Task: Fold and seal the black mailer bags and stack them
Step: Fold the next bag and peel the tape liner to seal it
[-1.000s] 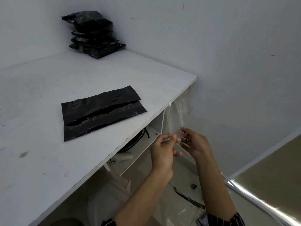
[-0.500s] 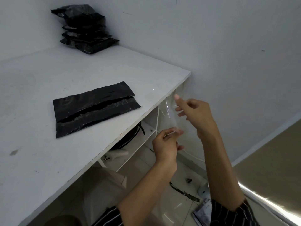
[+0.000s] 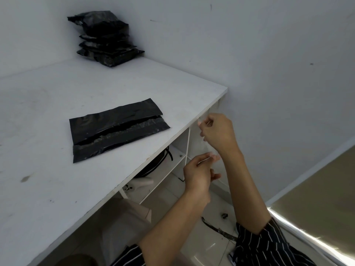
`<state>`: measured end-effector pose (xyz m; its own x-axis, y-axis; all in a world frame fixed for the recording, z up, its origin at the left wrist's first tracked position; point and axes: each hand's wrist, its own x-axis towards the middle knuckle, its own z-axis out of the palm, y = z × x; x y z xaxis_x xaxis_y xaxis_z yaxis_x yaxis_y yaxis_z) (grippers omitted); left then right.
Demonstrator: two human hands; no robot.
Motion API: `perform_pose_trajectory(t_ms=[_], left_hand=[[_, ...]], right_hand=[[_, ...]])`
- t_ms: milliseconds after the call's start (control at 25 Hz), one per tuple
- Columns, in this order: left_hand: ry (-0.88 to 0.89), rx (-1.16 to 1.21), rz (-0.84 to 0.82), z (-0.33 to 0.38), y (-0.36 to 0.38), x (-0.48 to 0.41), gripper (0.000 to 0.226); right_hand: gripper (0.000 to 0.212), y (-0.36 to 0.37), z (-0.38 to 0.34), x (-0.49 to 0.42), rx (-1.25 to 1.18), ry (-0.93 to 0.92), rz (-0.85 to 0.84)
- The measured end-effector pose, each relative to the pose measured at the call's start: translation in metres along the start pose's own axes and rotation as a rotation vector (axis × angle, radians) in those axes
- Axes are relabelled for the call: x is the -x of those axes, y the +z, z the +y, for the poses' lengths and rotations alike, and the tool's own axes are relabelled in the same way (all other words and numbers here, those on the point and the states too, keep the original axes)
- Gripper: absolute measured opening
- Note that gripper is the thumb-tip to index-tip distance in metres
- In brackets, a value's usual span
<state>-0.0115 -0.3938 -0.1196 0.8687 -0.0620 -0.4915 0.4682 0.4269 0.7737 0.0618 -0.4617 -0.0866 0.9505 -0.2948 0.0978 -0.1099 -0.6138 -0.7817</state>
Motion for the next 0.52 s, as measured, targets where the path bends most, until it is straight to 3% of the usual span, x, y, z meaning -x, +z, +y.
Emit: perform_pose_trajectory(t_ms=[520], left_hand=[[-0.388, 0.221, -0.13, 0.032, -0.025, 0.004, 0.021]], right_hand=[[0.019, -0.003, -0.026, 0.016, 0.189, -0.093, 0.094]])
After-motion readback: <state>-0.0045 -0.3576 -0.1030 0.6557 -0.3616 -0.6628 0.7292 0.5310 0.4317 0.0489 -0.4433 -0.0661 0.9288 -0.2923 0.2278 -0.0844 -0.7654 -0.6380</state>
